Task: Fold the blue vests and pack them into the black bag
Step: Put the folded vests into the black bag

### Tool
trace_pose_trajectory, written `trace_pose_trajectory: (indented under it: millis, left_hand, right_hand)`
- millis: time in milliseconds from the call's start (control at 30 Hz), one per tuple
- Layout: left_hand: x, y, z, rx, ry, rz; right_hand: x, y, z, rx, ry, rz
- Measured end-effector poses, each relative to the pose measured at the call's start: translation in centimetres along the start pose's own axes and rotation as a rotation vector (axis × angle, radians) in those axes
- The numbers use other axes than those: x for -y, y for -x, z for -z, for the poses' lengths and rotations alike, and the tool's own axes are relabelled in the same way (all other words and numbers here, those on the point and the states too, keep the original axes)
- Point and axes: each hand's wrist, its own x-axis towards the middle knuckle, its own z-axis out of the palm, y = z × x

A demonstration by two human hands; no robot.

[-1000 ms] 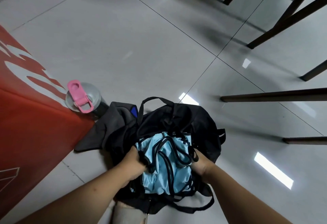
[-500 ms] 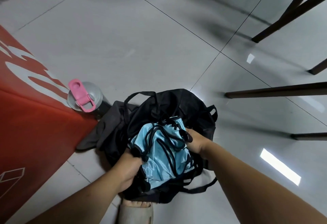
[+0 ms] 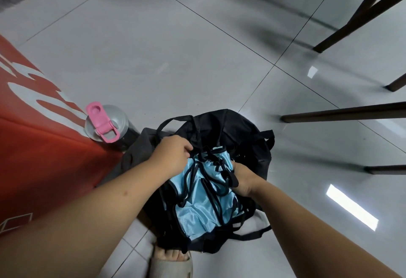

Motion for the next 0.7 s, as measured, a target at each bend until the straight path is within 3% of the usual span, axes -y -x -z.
trace_pose_trajectory:
  millis: [200, 300, 433, 533, 600, 700]
  left_hand:
    - [-0.2, -2.2, -1.4, 0.223, -0.344, 0.029]
    - [0.4, -2.6, -1.6, 0.191, -0.516, 0.015]
    - [1.0, -3.3, -1.3, 0.148, -0.543, -0.051]
    - [0.7, -3.0, -1.1, -0.006, -0.398, -0.162]
    - [0.3, -1.7, -1.4, -0.101, -0.18, -0.286]
    - [-0.3, 1.0, -2.0, -0.113, 0.171, -0.472]
  right_hand:
    - [0.1, -0.1, 0.2, 0.057, 0.012, 0.025]
    - [1.1, -0.6, -0.8, 0.101, 0.083, 0.045]
    - [2.0, -1.3, -1.8, 0.12, 0.176, 0.099]
    - [2.4, -1.7, -2.0, 0.149, 0.172, 0.086]
    - [3.0, -2.0, -2.0, 0.164, 0.229, 0.079]
    - [3.8, -2.7, -1.7, 0.162, 0.44, 0.089]
